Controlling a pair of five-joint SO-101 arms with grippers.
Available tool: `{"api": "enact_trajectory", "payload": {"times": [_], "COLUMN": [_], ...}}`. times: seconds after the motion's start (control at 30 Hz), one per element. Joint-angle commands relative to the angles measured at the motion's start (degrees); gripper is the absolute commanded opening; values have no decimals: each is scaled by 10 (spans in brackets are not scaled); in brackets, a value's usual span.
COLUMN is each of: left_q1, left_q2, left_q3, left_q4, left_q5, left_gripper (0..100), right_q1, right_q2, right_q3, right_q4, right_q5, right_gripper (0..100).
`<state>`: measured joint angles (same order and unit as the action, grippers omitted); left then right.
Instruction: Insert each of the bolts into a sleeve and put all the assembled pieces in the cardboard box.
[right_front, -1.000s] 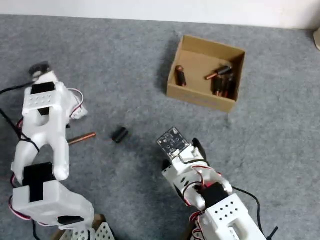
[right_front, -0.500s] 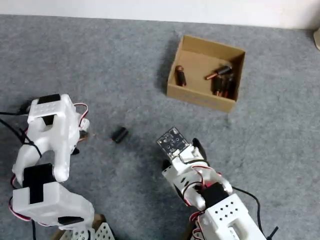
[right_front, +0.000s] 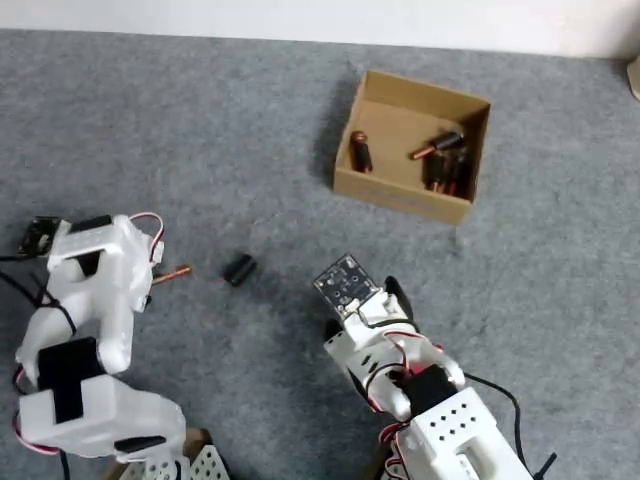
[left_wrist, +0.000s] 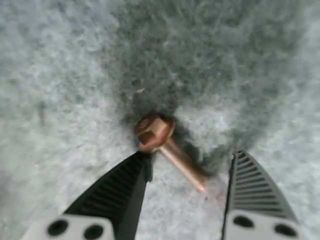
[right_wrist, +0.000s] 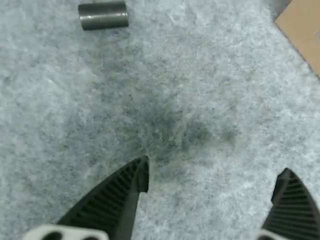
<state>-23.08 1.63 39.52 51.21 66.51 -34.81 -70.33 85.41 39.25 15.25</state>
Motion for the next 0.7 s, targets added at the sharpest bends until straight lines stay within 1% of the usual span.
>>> {"api": "enact_trajectory", "payload": {"times": [0.0, 0.1, 0.13, 0.17, 0.23, 0.27, 0.3, 0.33, 0.4, 0.67], "left_q1": [-23, -24, -24, -25, -26, -28, -29, -29, -31, -29], "left_q2": [-4, -4, -4, -4, -4, -4, -4, -4, -4, -7], "left_q3": [6, 9, 9, 9, 9, 8, 8, 8, 7, 7], "left_q4": [-37, -35, -35, -35, -36, -35, -35, -36, -36, -37], "left_q5": [4, 4, 4, 4, 4, 4, 4, 4, 3, 4], "left_gripper": [238, 232, 211, 168, 31, 0, 27, 29, 3, 5], "right_q1": [-3, -3, -3, -3, -3, -3, -3, -3, -3, -3], "right_q2": [-5, -5, -5, -5, -5, -5, -5, -5, -5, -5], "right_q3": [-1, -1, -1, -1, -1, -1, -1, -1, -1, -1], "right_q4": [-15, -15, -15, -15, -15, -15, -15, -15, -15, -15], "right_q5": [9, 9, 9, 9, 9, 9, 9, 9, 9, 9], "right_gripper": [360, 360, 360, 360, 360, 360, 360, 360, 360, 360]}}
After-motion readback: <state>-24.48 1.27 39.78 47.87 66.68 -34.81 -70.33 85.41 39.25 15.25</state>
